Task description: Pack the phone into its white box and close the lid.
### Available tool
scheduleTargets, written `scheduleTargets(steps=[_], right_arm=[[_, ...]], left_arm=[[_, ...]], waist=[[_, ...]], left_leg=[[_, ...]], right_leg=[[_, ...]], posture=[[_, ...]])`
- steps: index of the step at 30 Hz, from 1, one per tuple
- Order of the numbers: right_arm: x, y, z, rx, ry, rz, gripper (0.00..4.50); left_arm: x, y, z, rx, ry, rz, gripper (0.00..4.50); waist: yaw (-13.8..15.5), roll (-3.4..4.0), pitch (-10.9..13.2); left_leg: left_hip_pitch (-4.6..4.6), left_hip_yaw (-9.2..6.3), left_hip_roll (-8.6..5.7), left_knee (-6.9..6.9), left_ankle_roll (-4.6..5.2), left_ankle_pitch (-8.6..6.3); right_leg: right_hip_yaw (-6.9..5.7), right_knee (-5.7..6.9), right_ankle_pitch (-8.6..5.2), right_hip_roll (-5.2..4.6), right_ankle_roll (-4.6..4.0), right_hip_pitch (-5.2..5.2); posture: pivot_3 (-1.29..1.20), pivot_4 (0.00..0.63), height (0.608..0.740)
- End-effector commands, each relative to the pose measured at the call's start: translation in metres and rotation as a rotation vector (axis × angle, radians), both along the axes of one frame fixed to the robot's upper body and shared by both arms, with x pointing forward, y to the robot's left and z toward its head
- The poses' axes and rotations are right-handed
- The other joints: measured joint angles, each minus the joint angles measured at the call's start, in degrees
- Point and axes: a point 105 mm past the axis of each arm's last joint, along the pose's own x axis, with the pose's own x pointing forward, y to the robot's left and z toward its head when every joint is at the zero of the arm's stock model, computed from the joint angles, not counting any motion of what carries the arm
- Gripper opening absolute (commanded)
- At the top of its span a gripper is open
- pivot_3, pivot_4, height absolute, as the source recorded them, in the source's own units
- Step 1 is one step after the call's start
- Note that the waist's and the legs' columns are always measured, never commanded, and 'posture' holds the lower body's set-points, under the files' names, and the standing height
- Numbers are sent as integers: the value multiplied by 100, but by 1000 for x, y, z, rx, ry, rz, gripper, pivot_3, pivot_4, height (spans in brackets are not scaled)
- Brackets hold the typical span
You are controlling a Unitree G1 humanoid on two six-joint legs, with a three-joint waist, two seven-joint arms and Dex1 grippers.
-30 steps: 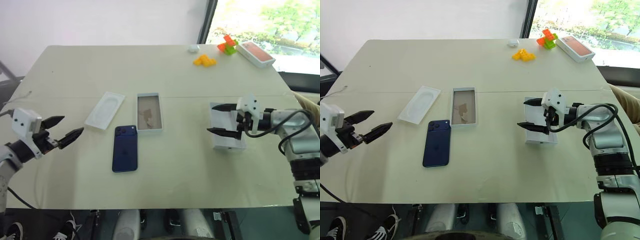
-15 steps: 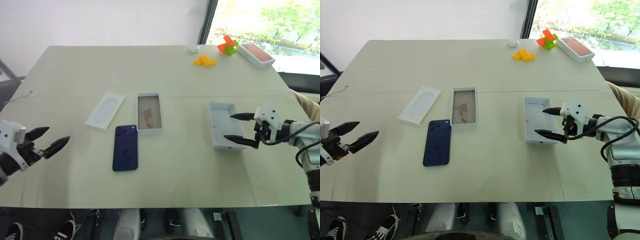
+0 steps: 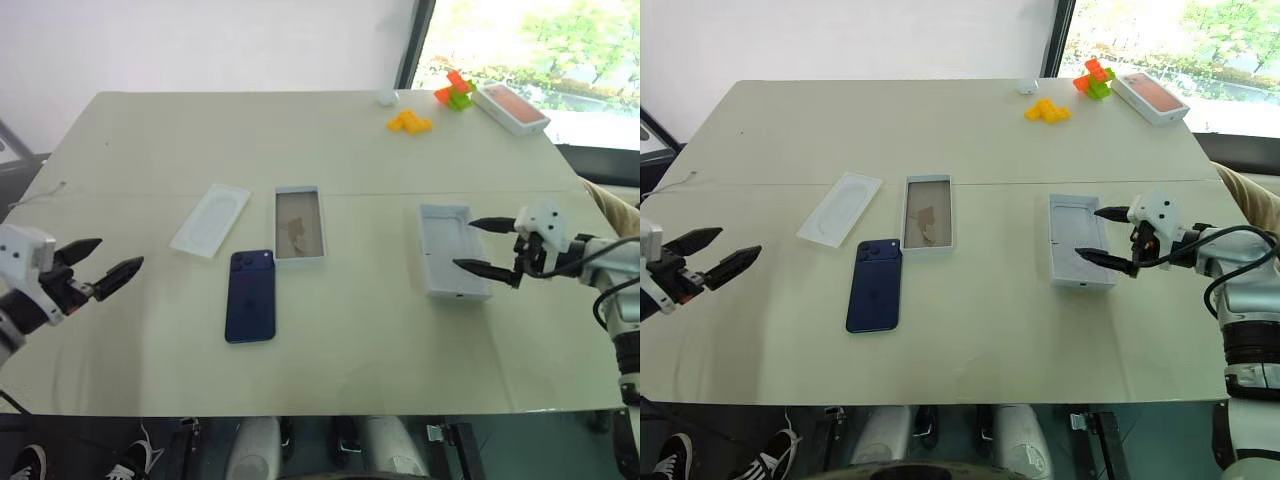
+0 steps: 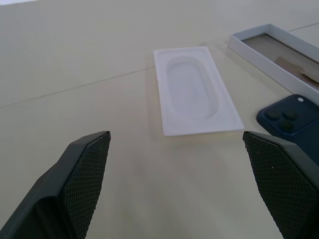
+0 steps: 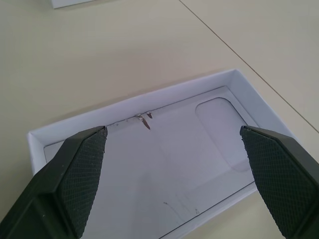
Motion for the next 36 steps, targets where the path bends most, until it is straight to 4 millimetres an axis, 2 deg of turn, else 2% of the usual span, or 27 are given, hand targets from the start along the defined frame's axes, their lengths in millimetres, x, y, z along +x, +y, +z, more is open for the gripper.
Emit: scheduleTargets(steps=[1, 8, 10, 12, 15, 20, 23, 26, 31, 36], right_arm=[[3, 7, 21, 34, -67, 17, 4474], [2, 34, 26, 55, -87, 82, 4474], [1, 42, 25, 51, -92, 101, 4474], [-1, 55, 29, 75, -101, 133, 4474], [-4, 74, 32, 92, -114, 179, 4474], [-10, 114, 38, 156, -107, 260, 4474], [-10, 134, 36, 148, -110, 285, 4474], [1, 148, 29, 132, -119, 239, 4474], [-1, 161, 26, 156, -141, 246, 4474], [3, 159, 29, 162, -167, 223, 4474]], left_arm=[[10, -1, 4, -16, 0, 29, 4481], [37, -15, 1, -4, 10, 69, 4481], [47, -16, 3, -48, 9, 111, 4481], [58, -17, 6, -70, 1, 163, 4481], [72, -20, 5, -13, 10, 215, 4481], [97, -20, -2, 15, 60, 294, 4481], [110, -33, -5, -49, 86, 251, 4481], [126, -43, -14, -59, 118, 266, 4481], [144, -53, -27, -70, 176, 264, 4481], [152, -78, -38, -45, 241, 155, 4481]], waist=[[1, 0, 0], [3, -2, -1], [4, -2, -1], [9, -6, -3], [8, -8, -4], [2, -9, -5], [6, -11, -7], [7, -13, -7], [9, -18, -9], [7, -18, -9]], left_leg=[[0, 0, 0, 0, -1, 1], [0, 0, 0, 2, -7, 5], [-1, 0, 0, 1, -8, 6], [-1, 0, 1, 2, -9, 8], [-1, -1, 2, 5, -12, 10], [0, -1, 3, 6, -14, 11], [1, -1, 3, 8, -16, 12], [-1, -2, 2, 17, -16, 13], [-6, -2, 2, 32, -30, 21], [-10, -2, 3, 59, -36, 24]], right_leg=[[0, 0, 0, 0, 0, 0], [0, 4, 1, 1, 2, 1], [0, 4, 2, 1, 3, 1], [0, 6, 2, 2, 2, 1], [0, 12, 2, 5, 3, 1], [0, 16, 3, 7, 3, 1], [0, 21, 4, 8, 2, 1], [0, 26, 15, 7, -17, 1], [0, 37, 16, 6, -19, 0], [-1, 53, 16, 6, -19, 0]], posture=[[0, 150, 737], [0, 150, 737], [0, 150, 737], [0, 150, 737], [0, 150, 737], [0, 150, 737], [0, 150, 737], [0, 150, 737], [0, 150, 737], [0, 150, 737]])
